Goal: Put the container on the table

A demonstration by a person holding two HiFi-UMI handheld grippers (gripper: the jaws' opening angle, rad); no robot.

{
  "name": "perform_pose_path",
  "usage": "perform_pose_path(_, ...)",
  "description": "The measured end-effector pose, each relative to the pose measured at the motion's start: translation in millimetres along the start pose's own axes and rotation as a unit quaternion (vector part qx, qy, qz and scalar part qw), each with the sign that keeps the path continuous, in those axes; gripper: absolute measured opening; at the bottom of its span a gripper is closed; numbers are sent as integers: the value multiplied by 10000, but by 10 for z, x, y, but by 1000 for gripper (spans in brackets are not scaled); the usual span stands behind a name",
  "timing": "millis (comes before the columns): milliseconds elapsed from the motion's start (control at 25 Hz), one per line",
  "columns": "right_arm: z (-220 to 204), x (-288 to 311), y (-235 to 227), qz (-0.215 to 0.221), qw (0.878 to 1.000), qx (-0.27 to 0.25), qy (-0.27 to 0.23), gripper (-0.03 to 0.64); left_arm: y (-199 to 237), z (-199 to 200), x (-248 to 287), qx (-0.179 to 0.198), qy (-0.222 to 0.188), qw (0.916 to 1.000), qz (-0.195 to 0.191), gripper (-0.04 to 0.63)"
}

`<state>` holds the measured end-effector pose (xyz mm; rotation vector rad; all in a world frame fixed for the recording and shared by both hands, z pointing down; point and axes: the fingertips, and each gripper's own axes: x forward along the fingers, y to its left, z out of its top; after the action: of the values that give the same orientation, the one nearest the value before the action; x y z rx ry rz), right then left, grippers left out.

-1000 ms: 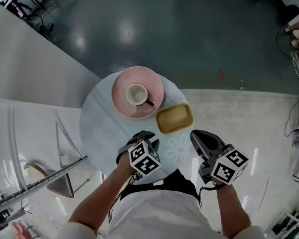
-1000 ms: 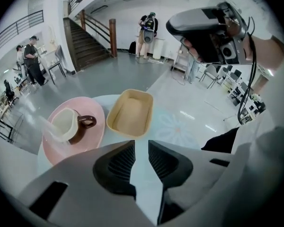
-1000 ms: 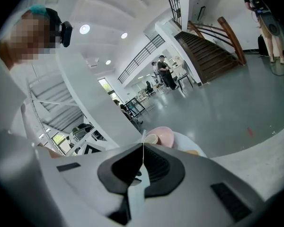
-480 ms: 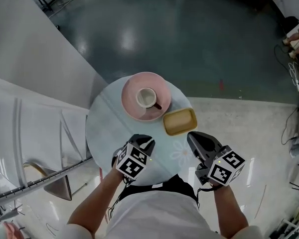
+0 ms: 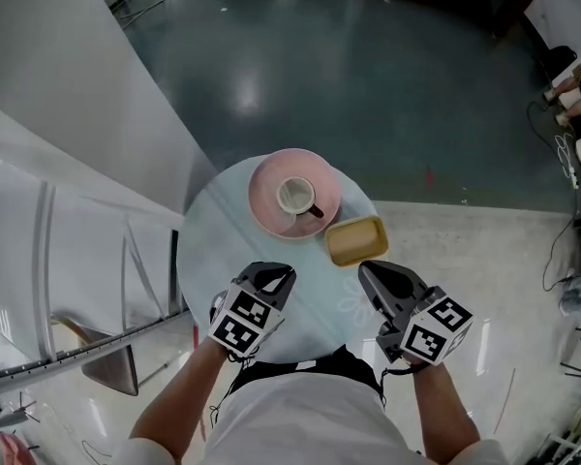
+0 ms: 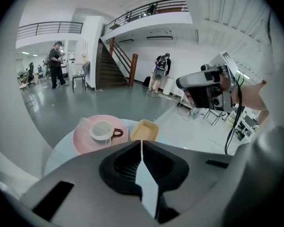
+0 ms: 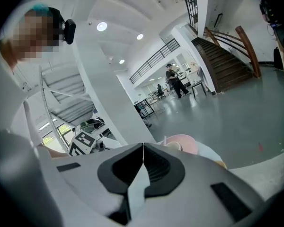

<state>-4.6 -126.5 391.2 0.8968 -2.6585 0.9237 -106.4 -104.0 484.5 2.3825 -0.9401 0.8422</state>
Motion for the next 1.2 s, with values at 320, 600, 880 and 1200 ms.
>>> perform_pose_path(320,43,10,259,92,9996,-256,-96,20,91,168,-431,-97,-672,9974,224,25)
perform_pose_path(600,89,34,439,184,9985,-504,-103,20,73,211,-634,-348,-983,9944,188,23)
perform_pose_path(880,72,10,534,211,9980,-599,-79,20,172,202,-833,-710,-1330,9882,273,21)
perform_pose_path(1200,52,-32,585,280,9975,-648,-77,20,98,325,-940,-802,-1653,9827,251,21)
